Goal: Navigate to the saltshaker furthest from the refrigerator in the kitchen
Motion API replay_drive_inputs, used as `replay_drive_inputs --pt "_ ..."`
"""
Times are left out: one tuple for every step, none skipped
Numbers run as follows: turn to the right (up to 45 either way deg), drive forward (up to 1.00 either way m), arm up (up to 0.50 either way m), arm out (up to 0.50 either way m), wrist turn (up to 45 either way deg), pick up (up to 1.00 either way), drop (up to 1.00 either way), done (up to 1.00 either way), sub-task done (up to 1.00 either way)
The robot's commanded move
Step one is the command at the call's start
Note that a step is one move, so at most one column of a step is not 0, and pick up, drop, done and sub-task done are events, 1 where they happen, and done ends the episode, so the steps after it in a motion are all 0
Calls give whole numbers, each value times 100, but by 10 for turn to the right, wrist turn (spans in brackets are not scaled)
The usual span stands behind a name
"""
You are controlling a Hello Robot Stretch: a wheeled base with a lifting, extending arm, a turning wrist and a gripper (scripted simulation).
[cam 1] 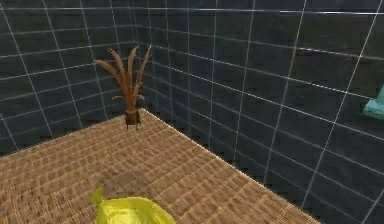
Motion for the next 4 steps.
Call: replay_drive_inputs --pt "450 0 0 0 0 0 0 0 0" --pt "240 0 0 0 0 0 0 0 0" --pt "0 80 0 0 0 0 0 0 0" --pt "450 0 0 0 0 0 0 0 0"
